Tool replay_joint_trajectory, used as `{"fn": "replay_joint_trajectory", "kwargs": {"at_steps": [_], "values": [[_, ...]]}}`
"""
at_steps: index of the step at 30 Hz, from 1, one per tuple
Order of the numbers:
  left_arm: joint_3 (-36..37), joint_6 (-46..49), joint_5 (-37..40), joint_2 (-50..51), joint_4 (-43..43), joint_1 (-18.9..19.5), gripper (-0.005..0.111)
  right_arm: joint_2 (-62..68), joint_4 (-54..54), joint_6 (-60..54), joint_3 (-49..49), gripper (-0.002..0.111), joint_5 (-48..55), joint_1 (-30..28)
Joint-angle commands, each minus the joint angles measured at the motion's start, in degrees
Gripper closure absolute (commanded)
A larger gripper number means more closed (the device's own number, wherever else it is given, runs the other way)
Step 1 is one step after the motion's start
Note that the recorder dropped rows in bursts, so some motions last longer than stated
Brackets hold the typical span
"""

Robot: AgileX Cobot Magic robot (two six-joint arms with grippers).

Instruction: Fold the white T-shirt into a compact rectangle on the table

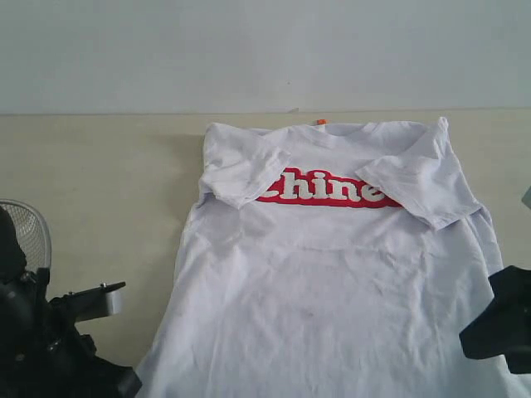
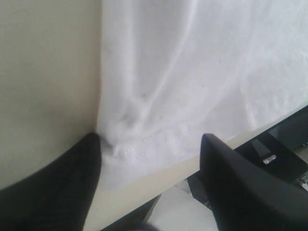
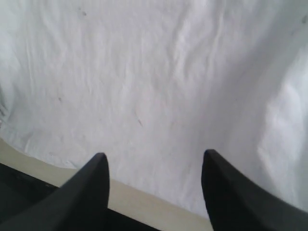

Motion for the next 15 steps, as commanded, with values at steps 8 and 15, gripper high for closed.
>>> {"fn": "replay_joint_trajectory", "kwargs": {"at_steps": [8,15], "values": [[-0.04,-2.13,-0.86,0.0,2.31,0.17,0.049,-0.03,-2.53,-0.31,-0.12,0.057,-0.81,-0.08],[-0.04,-2.36,-1.05,0.0,3.19,0.17,0.049,-0.03,-16.06,11.54,-0.12,0.057,-3.22,-0.08]]}}
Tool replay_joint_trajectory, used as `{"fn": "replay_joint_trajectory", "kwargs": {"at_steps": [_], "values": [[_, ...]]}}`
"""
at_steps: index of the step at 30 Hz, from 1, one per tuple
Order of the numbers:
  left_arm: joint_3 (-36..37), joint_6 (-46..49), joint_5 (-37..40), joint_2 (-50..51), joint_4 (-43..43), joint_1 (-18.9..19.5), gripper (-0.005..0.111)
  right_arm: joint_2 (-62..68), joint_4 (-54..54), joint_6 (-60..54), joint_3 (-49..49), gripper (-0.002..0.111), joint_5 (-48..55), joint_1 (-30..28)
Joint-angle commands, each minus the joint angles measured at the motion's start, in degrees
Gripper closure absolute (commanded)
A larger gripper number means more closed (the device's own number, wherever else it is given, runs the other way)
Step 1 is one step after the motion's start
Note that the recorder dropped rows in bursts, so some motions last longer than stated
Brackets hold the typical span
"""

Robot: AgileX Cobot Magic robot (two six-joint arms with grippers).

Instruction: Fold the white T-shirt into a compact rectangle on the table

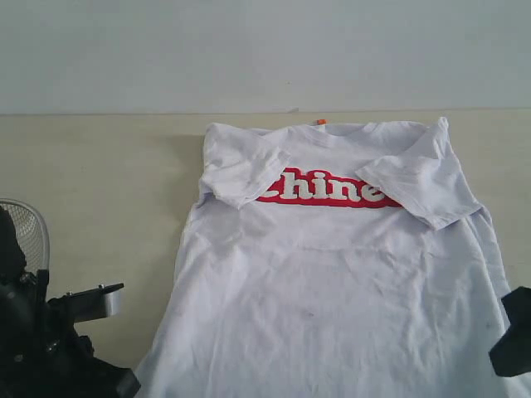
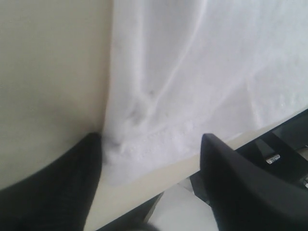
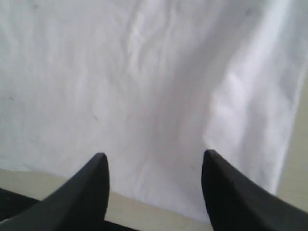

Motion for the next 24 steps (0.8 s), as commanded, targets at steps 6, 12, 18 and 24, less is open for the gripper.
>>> {"fn": "replay_joint_trajectory", "kwargs": {"at_steps": [6,12,18,24], "values": [[-0.04,-0.67,-1.03,0.0,1.75,0.05,0.049,-0.03,-7.38,6.21,-0.02,0.057,-0.92,-0.08],[-0.04,-0.67,-1.03,0.0,1.75,0.05,0.049,3.54,-11.32,9.29,-0.02,0.057,-1.41,-0.08],[-0.04,-0.4,-1.03,0.0,1.75,0.05,0.049,10.03,-14.47,9.73,-0.61,0.057,0.62,-0.08],[-0.04,0.26,-1.03,0.0,1.75,0.05,0.049,10.31,-18.13,13.09,-0.84,0.057,0.75,-0.08]]}}
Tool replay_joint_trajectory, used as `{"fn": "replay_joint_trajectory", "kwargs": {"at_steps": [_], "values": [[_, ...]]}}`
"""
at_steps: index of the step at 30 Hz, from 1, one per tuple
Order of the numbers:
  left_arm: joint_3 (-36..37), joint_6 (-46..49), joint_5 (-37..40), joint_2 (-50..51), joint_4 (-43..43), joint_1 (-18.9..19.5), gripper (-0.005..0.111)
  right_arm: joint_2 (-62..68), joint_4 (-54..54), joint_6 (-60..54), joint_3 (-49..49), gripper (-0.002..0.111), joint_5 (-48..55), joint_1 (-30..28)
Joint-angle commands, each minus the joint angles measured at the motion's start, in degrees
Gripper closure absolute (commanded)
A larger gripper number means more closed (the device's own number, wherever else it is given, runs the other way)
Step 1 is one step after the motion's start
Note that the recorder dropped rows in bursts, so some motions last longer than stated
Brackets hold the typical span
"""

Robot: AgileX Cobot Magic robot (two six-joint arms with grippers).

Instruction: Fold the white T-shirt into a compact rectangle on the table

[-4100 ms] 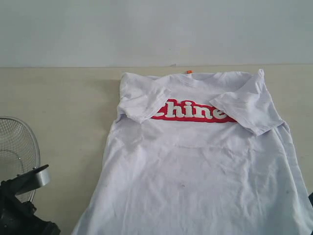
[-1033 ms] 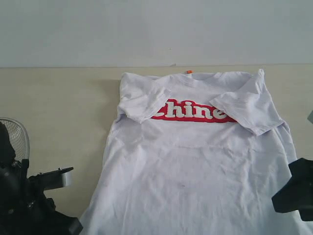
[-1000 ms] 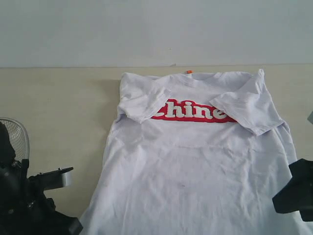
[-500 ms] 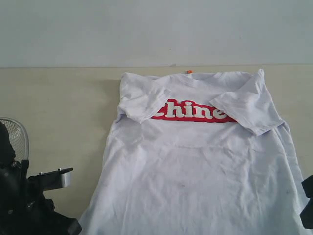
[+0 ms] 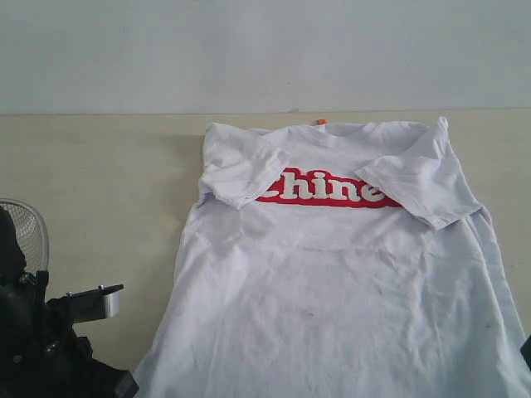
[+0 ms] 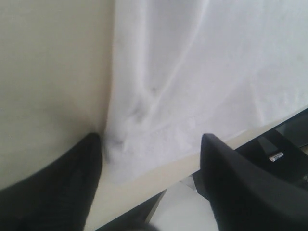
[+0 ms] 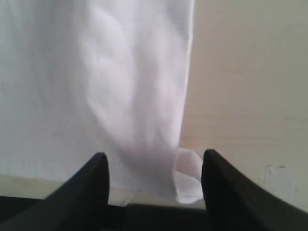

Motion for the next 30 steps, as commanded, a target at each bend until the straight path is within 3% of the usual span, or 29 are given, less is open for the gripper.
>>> {"fn": "replay_joint_trajectory", "kwargs": {"at_steps": [1,9,15,20,24,28,29,30], "values": [[-0.04,0.36,-1.13,0.0,1.02,0.05,0.049,0.11,-0.99,1.35,-0.6,0.057,0.62,-0.08],[-0.04,0.5,-0.85,0.0,1.02,0.05,0.049,0.11,6.76,-5.06,-0.25,0.057,0.8,-0.08],[-0.04,0.5,-0.74,0.0,1.02,0.05,0.049,3.3,6.51,-5.06,-0.25,0.069,0.8,-0.08],[-0.04,0.5,-0.74,0.0,1.02,0.05,0.049,5.51,4.01,-4.09,-0.25,0.059,-0.19,-0.08],[-0.04,0.5,-0.62,0.0,1.02,0.05,0.049,5.85,3.91,-4.11,-0.25,0.063,-0.23,-0.08],[-0.04,0.5,-0.62,0.0,1.02,0.05,0.049,5.85,4.4,-4.72,-0.25,0.092,-0.38,-0.08],[-0.04,0.5,-0.62,0.0,0.9,0.05,0.049,5.85,4.67,-5.08,-0.25,0.109,-0.69,-0.08],[-0.04,0.5,-0.62,0.0,0.8,0.05,0.049,5.85,5.46,-5.08,-0.36,0.108,-0.96,-0.08]]}}
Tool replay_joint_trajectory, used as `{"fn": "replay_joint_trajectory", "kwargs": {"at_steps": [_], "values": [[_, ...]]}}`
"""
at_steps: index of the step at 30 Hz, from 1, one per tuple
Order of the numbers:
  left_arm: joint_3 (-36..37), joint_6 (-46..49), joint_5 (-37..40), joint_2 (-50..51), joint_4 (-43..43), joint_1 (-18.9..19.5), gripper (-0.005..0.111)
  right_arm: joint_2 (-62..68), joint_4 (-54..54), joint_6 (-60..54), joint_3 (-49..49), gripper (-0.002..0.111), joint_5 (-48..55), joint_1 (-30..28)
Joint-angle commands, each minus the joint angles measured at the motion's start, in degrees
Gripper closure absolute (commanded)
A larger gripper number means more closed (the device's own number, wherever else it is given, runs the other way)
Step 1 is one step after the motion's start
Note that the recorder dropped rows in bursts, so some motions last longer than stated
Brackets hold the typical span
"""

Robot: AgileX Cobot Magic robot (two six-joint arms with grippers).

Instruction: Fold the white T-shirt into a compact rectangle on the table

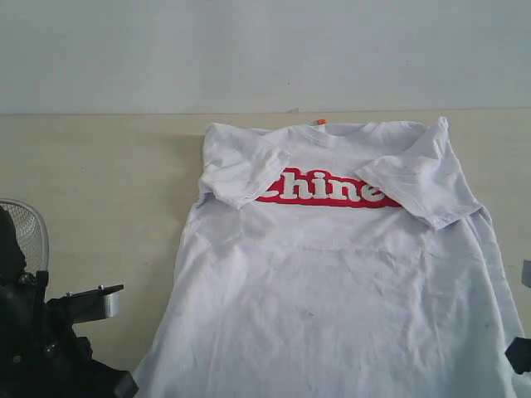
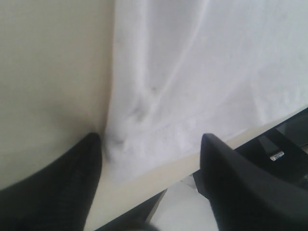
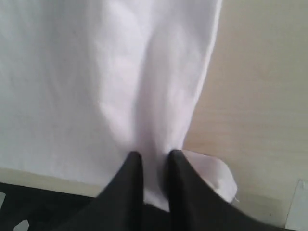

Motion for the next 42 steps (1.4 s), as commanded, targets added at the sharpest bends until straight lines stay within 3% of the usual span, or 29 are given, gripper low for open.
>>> {"fn": "replay_joint_trajectory", "kwargs": {"at_steps": [1,10,20,24,25,27,29,30,36,42], "values": [[-0.14,0.39,-0.85,0.0,0.68,0.05,0.049,-0.07,2.3,-1.21,-0.75,0.108,-0.71,-0.08],[-4.33,0.81,-0.8,0.0,1.42,0.05,0.049,-0.18,5.57,-3.09,-2.44,0.108,-2.1,-0.08],[-4.33,0.81,-2.57,0.44,2.24,0.05,0.049,-0.18,5.83,-3.64,-2.44,0.108,-2.1,-0.08],[-4.33,5.42,-1.72,3.54,-2.81,0.05,0.049,-0.18,5.37,-4.32,-2.44,0.108,-1.97,-0.08],[-4.33,6.38,-1.55,3.76,-3.59,0.05,0.049,-0.18,5.22,-4.32,-2.44,0.106,-1.74,-0.08],[-4.42,6.69,-1.44,4.03,-3.6,0.05,0.049,-0.18,4.27,-4.32,-2.44,0.087,-1.5,-0.08],[-4.42,6.69,-1.46,4.03,-3.24,0.05,0.049,-0.18,1.01,-1.13,-2.44,0.037,-1.04,-0.08],[-4.42,6.69,-1.46,4.03,-2.96,0.05,0.049,-0.18,-0.74,1.52,-2.44,0.03,-1.04,-0.08],[-4.42,5.77,-1.0,4.03,-2.08,0.05,0.049,-0.08,-2.11,4.89,-1.34,0.044,-1.6,-0.08],[-4.42,5.77,-0.9,4.03,-2.35,0.05,0.049,-0.08,1.96,0.13,0.73,0.044,-3.65,-0.08]]}}
